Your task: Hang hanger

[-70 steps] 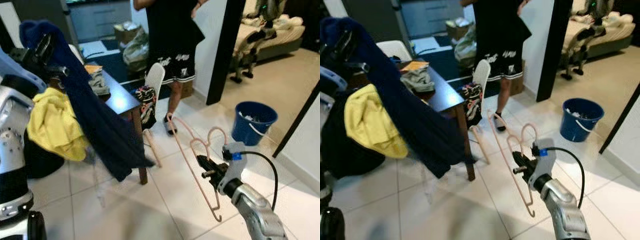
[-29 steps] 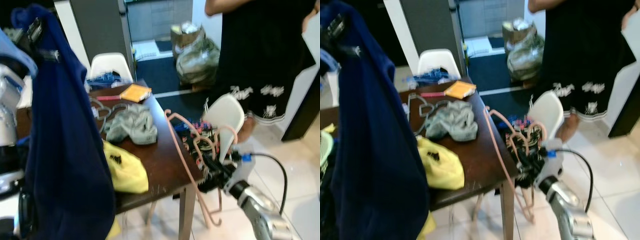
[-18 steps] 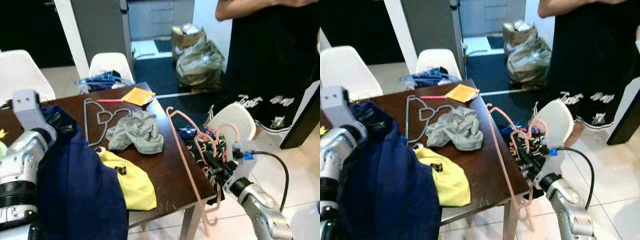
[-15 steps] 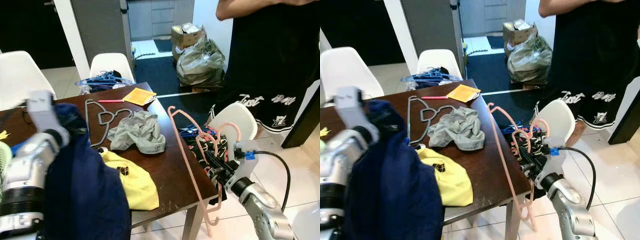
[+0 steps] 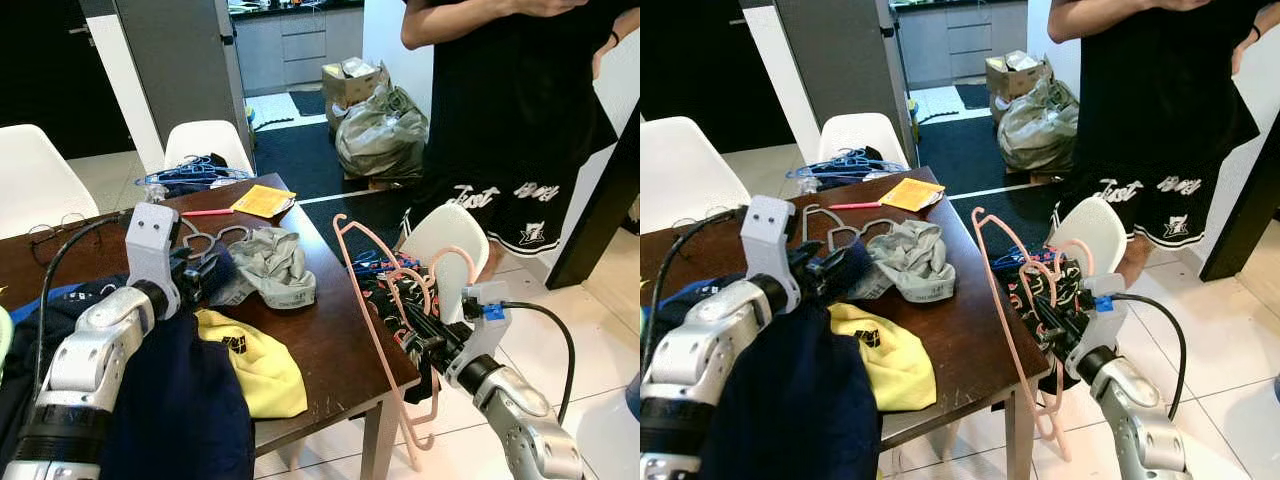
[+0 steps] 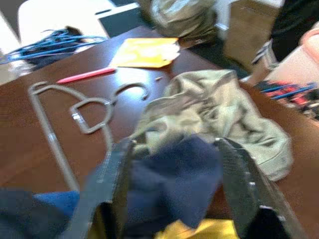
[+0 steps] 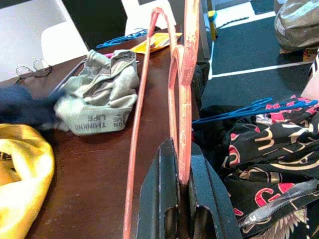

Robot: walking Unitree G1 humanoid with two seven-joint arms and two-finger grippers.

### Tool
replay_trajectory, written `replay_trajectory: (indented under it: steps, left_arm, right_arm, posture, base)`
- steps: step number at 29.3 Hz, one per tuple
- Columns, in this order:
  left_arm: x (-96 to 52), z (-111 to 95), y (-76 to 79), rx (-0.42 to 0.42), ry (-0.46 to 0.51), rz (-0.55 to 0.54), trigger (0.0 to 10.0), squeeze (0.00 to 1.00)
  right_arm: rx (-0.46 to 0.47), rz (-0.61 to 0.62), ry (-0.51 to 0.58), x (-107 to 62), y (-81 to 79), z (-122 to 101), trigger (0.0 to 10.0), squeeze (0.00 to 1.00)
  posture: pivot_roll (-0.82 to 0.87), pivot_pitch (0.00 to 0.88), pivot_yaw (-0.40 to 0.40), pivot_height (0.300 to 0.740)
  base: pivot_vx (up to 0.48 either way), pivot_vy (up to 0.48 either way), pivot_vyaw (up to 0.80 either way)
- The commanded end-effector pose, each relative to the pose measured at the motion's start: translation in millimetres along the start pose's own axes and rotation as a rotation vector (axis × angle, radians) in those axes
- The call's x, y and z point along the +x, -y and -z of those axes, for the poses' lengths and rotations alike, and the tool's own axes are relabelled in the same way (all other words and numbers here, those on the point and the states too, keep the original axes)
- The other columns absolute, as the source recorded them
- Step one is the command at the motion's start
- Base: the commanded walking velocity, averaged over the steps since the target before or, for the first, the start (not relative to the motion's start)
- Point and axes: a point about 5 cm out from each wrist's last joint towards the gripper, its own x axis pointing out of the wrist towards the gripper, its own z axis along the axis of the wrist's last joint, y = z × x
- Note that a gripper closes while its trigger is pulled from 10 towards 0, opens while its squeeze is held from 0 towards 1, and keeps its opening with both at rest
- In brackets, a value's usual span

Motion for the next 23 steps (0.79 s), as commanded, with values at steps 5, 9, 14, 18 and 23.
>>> replay_trajectory:
  steps: [5, 9, 14, 18, 23]
  left_arm:
    - [-13.9, -9, -19.0, 0.195, -0.058, -0.194, 10.0, 1.0]
    - [-27.9, -22, -19.0, 0.342, -0.055, -0.332, 10.0, 1.0]
    - [-46.4, -24, -7.3, 0.352, -0.046, -0.441, 10.0, 1.0]
    - [-66.9, -12, -2.8, 0.312, -0.091, -0.546, 10.0, 1.0]
    - [-96.5, 16, -10.9, 0.244, -0.211, -0.691, 10.0, 1.0]
  right_arm:
    - [0.023, 0.007, -0.04, 1.2, -0.9, 9, 10.0, 0.0]
    - [0.028, 0.005, -0.042, 1.7, -0.6, 9, 10.0, 0.0]
    - [0.033, 0.003, -0.044, 1.8, 0.0, 9, 10.0, 0.0]
    - [0.038, -0.002, -0.047, 1.8, 0.8, 9, 10.0, 0.0]
    - [0.044, -0.01, -0.053, 2.4, 1.9, 9, 10.0, 0.0]
  posture:
    - [-0.04, 0.0, 0.083, 0.731]
    - [-0.04, 0.0, 0.083, 0.731]
    - [-0.03, 0.0, 0.081, 0.731]
    - [-0.01, 0.0, 0.072, 0.731]
    - [0.02, 0.0, 0.059, 0.731]
  base:
    - [0.0, 0.0, 0.0]
    - [0.0, 0.0, 0.0]
    - [0.0, 0.0, 0.0]
    - [0.0, 0.0, 0.0]
    - [0.0, 0.0, 0.0]
